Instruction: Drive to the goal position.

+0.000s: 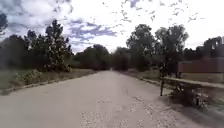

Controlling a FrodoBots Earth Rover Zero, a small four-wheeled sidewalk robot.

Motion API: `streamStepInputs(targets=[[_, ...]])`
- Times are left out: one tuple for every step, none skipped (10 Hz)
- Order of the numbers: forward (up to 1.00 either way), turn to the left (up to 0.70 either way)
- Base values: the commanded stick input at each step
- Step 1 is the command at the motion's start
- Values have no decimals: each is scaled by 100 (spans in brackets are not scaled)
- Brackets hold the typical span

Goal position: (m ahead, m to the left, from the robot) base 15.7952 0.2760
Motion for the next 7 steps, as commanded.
streamStepInputs(targets=[[85,0],[85,0],[85,0],[85,0],[85,0],[85,0],[85,0]])
